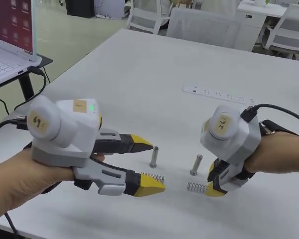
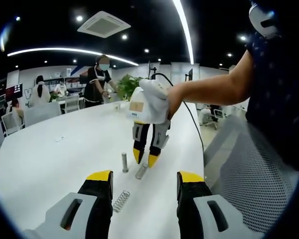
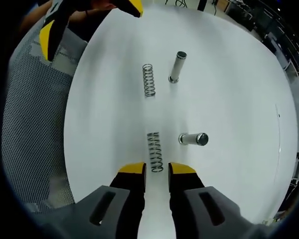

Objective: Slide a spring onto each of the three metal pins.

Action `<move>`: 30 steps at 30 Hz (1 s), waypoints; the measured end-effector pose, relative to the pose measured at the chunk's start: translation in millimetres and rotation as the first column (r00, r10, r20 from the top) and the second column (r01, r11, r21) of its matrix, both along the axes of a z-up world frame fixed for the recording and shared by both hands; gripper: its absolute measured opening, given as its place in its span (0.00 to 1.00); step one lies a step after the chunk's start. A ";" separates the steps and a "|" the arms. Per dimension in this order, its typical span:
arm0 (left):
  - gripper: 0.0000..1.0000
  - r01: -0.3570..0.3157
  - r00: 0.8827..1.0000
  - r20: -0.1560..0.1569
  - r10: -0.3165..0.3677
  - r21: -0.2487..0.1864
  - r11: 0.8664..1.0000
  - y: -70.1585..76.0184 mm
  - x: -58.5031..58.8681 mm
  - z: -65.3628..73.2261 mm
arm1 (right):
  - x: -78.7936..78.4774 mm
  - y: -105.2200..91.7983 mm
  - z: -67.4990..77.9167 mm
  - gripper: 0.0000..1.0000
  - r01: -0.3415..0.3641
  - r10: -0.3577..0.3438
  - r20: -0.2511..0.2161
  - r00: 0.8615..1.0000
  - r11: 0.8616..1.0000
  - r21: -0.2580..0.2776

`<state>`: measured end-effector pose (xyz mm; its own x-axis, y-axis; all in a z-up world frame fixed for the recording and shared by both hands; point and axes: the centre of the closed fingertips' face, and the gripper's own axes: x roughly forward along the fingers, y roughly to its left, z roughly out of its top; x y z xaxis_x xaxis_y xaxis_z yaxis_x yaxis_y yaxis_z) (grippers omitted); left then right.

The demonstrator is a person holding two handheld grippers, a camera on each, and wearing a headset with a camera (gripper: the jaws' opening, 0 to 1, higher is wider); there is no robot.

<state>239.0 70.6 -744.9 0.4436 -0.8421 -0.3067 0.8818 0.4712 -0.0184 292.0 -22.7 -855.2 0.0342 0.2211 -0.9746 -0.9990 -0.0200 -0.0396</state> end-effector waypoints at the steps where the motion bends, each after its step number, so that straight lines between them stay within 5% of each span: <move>1: 0.46 0.001 1.000 0.000 -0.001 0.001 1.000 -0.4 0.0 -0.3 | -0.7 -0.4 -1.3 0.15 0.000 0.000 -0.001 1.000 1.000 -0.002; 21: 0.45 0.026 1.000 -0.011 -0.026 0.015 1.000 -6.4 -4.1 -4.9 | -2.0 -0.8 -6.8 0.08 0.003 -0.003 -0.010 1.000 1.000 -0.010; 30: 0.44 0.048 0.999 -0.012 -0.047 0.027 0.999 -10.2 -5.5 -5.9 | -4.6 5.0 14.4 0.08 0.005 -0.006 0.010 1.000 1.000 0.023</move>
<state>233.4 60.5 -750.8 0.3996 -0.8534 -0.3347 0.9030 0.4294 -0.0166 287.4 -17.7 -840.8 0.0452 0.2429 -0.9690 -0.9987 -0.0134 -0.0499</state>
